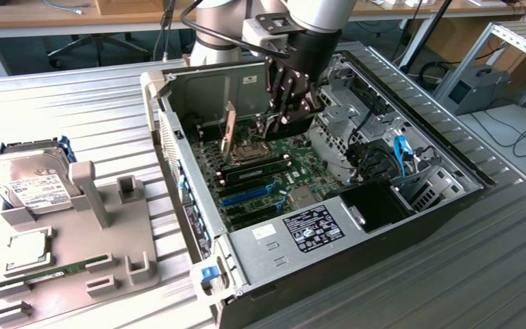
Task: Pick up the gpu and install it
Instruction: 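Insert the gpu into the slot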
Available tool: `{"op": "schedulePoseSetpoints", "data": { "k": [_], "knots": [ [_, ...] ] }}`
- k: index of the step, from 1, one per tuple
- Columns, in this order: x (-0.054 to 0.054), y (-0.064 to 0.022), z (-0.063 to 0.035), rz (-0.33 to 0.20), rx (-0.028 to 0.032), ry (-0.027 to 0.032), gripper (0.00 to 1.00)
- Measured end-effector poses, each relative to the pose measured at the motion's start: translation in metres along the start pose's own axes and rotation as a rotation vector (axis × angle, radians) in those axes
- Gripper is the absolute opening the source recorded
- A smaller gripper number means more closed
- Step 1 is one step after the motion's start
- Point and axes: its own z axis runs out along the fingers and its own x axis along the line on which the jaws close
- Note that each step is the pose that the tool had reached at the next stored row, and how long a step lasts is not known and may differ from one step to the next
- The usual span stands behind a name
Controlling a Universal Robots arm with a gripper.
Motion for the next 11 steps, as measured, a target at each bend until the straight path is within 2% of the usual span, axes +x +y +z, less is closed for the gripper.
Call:
{"op": "schedulePoseSetpoints", "data": {
  "k": [11],
  "knots": [
    [0.0003, -0.0001, 0.0024, 0.0, 0.0, 0.0, 0.26]
  ]
}}
